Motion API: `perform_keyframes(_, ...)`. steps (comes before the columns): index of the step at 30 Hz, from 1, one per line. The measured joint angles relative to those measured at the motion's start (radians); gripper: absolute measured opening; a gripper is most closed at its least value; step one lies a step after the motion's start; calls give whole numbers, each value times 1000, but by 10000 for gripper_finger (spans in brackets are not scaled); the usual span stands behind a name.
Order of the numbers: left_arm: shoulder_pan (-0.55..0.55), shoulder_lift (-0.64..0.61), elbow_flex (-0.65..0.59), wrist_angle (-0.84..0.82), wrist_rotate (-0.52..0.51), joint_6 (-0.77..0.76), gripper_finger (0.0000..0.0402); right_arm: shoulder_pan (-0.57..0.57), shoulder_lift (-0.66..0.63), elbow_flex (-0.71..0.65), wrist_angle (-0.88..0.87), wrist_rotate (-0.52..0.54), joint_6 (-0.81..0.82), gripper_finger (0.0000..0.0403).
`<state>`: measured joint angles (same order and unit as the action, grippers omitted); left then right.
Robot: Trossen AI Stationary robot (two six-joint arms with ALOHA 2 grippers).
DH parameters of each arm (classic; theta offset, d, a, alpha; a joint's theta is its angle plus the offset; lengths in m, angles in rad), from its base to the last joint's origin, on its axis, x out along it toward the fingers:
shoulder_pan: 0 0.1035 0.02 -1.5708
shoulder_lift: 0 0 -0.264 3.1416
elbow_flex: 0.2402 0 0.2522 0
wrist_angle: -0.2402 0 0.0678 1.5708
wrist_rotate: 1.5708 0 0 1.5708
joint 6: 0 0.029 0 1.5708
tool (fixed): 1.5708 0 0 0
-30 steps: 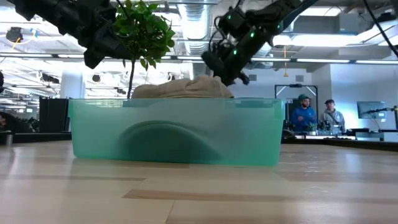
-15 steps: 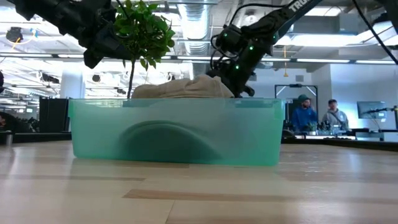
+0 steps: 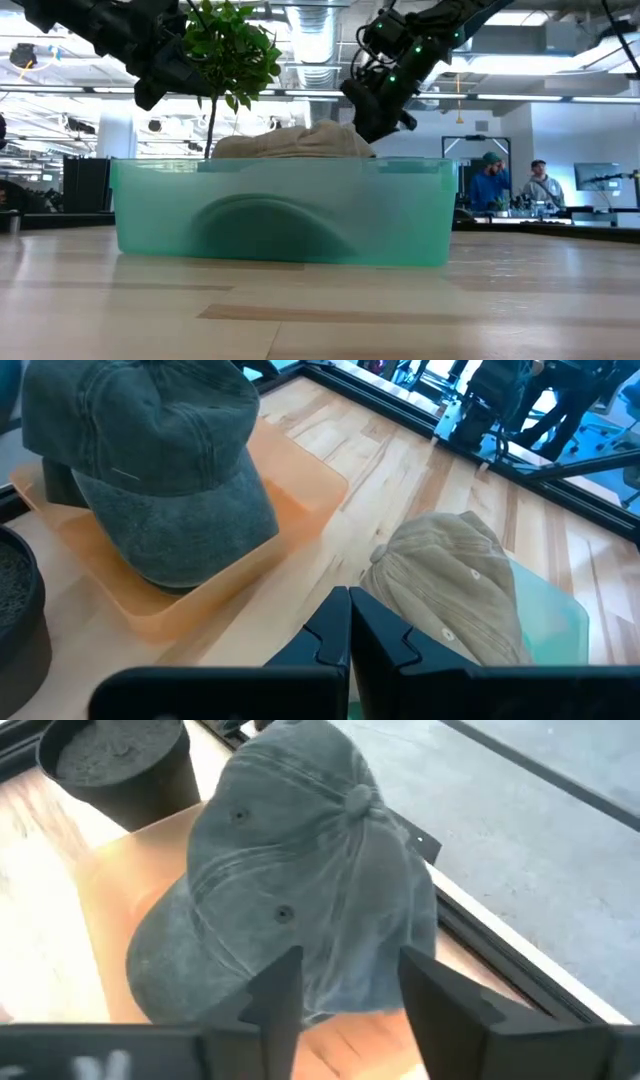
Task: Pick & Place hat
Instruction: Return to Home Position
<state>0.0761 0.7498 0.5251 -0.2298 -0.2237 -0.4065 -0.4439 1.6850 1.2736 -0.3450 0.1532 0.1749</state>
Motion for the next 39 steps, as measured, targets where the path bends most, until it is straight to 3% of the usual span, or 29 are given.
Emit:
perform_keyframes(4,2,0,0,-1,0,8,0,-3,-30,0,-52,-47,35,192)
perform_keyframes(8,2,0,0,-1,0,12,0,-1,-37,1,-119,-136,100,204)
perform_keyframes(13,2,0,0,-1,0,12,0,-2,36,0,-155,-192,122,161)
perform_keyframes(23,1,0,0,0,0,13,0,19,102,0,-195,-182,89,13)
perform_keyframes(30,-51,-46,0,13,-2,35,0,22,-2,0,-308,-151,3,12)
perform_keyframes(39,-218,-113,-28,26,-128,156,0,92,-202,0,-381,-152,-51,2)
